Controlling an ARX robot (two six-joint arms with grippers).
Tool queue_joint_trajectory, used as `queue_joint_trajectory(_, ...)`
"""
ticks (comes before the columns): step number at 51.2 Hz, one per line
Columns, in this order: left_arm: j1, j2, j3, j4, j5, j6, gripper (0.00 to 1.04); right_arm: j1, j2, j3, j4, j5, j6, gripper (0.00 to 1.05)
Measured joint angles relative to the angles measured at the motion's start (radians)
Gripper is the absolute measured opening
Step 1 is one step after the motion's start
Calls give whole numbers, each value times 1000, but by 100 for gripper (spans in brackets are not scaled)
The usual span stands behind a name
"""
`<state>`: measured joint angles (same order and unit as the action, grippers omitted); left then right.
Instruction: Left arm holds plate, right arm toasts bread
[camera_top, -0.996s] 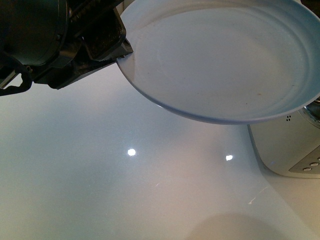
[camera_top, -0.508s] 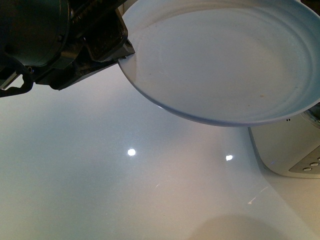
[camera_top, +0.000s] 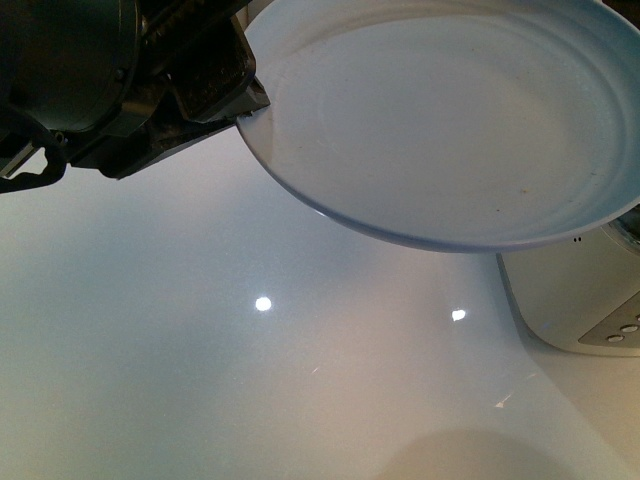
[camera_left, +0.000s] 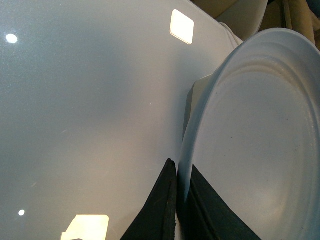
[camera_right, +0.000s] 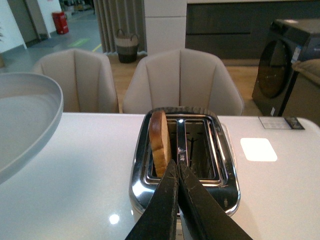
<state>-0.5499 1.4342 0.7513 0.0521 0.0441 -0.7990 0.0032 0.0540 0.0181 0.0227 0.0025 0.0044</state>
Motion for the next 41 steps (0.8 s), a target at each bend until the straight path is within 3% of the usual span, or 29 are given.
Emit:
queue_joint_trajectory(14,0,0,0,0,0,0,3,0,-47,0,-21,-1,0,2)
queue_joint_trajectory(29,0,0,0,0,0,0,3,0,-48,0,-21,-2,-1,45)
queue_joint_trajectory(41,0,0,0,0,0,0,3,0,-48,0,-21,-2,-1,89)
